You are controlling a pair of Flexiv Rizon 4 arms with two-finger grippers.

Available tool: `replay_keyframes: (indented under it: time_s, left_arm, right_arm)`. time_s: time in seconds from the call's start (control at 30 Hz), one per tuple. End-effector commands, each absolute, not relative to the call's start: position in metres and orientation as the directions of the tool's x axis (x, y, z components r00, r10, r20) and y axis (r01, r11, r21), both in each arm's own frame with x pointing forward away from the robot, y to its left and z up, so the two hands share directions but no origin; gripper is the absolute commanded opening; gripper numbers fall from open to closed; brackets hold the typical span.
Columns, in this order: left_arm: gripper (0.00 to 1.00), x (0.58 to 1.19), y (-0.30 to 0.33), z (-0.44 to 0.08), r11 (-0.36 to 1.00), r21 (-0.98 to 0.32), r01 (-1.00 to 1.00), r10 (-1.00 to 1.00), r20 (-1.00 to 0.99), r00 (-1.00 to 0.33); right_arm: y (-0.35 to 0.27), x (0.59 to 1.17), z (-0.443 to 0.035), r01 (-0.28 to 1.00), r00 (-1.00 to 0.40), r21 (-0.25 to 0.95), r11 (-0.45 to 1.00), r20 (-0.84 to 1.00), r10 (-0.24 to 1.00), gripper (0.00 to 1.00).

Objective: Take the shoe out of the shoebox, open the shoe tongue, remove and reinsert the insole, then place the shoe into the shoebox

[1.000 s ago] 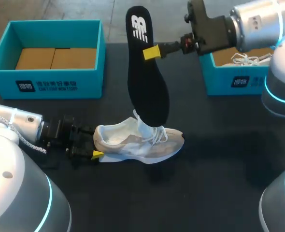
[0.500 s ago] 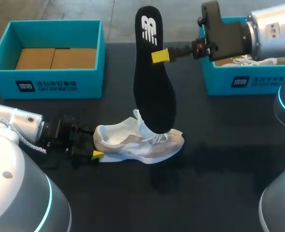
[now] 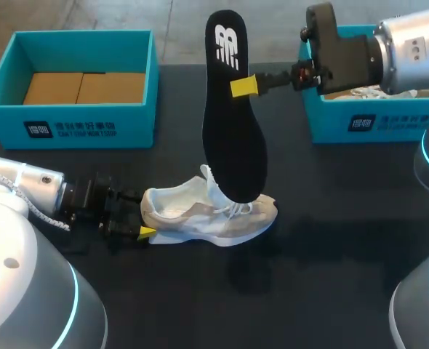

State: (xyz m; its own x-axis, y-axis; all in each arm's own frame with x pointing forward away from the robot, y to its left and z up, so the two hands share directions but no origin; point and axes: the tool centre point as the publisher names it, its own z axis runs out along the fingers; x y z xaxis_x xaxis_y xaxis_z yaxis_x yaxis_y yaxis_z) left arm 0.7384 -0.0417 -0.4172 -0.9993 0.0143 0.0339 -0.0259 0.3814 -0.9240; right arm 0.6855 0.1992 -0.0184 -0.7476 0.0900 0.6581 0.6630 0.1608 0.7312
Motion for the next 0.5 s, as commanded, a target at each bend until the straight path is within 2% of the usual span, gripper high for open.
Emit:
replay_keyframes:
  time_s: [0.03,0.27,0.5]
  left_arm:
    - [0.00,0.739,-0.042,-0.420,0.383,-0.924,-0.026,0.013,0.034,-0.999]
    - [0.00,0.739,-0.042,-0.420,0.383,-0.924,-0.026,0.013,0.034,-0.999]
    - [0.00,0.739,-0.042,-0.420,0.383,-0.924,-0.026,0.013,0.034,-0.999]
  right_arm:
    - [0.184,0.677,-0.008,0.641,-0.766,0.747,0.174,0.637,0.087,0.00]
    - [0.169,0.650,0.006,0.611,-0.792,0.772,0.177,0.596,0.131,0.00]
    - [0.170,0.619,0.015,0.633,-0.774,0.751,0.190,0.621,0.123,0.00]
